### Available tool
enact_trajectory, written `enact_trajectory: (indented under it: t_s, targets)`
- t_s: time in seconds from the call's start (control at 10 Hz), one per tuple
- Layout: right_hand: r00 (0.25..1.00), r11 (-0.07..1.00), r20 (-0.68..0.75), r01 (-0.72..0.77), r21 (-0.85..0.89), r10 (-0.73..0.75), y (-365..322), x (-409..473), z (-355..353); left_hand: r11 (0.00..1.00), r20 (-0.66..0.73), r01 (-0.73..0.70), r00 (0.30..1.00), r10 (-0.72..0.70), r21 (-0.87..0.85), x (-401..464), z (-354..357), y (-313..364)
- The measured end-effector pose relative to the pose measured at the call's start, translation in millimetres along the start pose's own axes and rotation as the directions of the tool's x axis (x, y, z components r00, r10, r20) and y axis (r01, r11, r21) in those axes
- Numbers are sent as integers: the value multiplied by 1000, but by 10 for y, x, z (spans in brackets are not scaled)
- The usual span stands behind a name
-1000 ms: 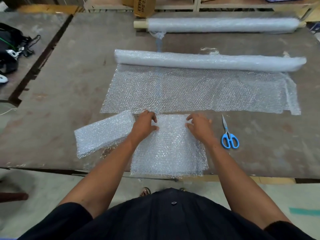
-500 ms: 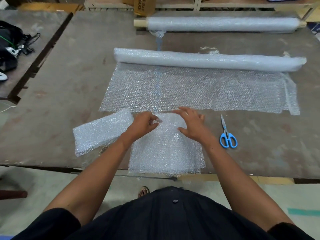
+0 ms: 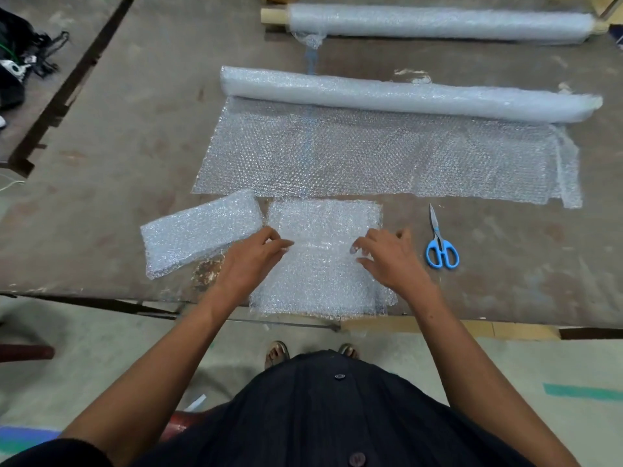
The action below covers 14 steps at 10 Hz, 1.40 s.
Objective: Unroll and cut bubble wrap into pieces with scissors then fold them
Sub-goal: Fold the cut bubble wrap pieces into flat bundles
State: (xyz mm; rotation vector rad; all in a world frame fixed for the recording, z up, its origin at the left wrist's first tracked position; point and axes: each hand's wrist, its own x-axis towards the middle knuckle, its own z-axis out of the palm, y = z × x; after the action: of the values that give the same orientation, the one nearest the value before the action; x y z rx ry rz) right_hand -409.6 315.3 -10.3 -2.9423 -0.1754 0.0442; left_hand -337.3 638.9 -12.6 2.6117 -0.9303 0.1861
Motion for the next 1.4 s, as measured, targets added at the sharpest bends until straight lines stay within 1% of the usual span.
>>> enact_trajectory:
  t_s: [0.1,0.2,0.3,0.4,0.5,0.6,0.7,0.8,0.9,1.0,1.1,1.2,1.3,1.4]
  targets:
    - [996,1000,-93,2,6,-1,-69,-431,242,999,107,2,994,1,-33,-343,-34,98]
    - [986,1000,-163,22,13,-19,-100,-605,357,996,211,68,976,-53,-64,-523,6,206]
    - [962,999,-273,30,18,-24,-118,-749,383,992,243,102,967,-82,-69,-679,129,276]
    - [946,998,-320,53,22,-43,-124,-813,365,990,276,138,953,-123,-36,-739,182,245]
    - [934,992,-334,127,-15,-124,-157,-911,368,1000,142,22,990,-22,-1,-842,262,149]
    - [942,994,-315,107,-29,-111,-166,-993,425,998,116,-2,993,9,-66,-902,281,82]
    - [962,999,-271,37,2,-35,-169,-1069,491,999,49,-40,998,40,-2,-927,228,91]
    - [972,999,-234,26,24,-20,-183,-1099,460,999,5,-20,1000,21,-42,-978,149,183]
    - [969,991,-226,-78,107,101,-309,-1125,388,990,-56,11,998,-19,-144,-890,49,366]
    - [909,937,-285,-233,259,304,-460,-1074,380,989,-118,5,993,-23,-149,-726,82,507]
    - [701,674,-212,-486,556,681,-566,-910,340,994,-124,13,992,-26,-107,-430,210,598]
    - [618,532,-72,-604,594,783,-490,-824,288,996,-66,40,997,-45,-83,-270,274,607]
    - [611,468,106,-696,545,785,-354,-751,240,997,89,52,995,-48,-49,-67,330,587]
    - [620,446,143,-687,574,771,-318,-686,242,999,182,35,983,-29,-26,59,335,558]
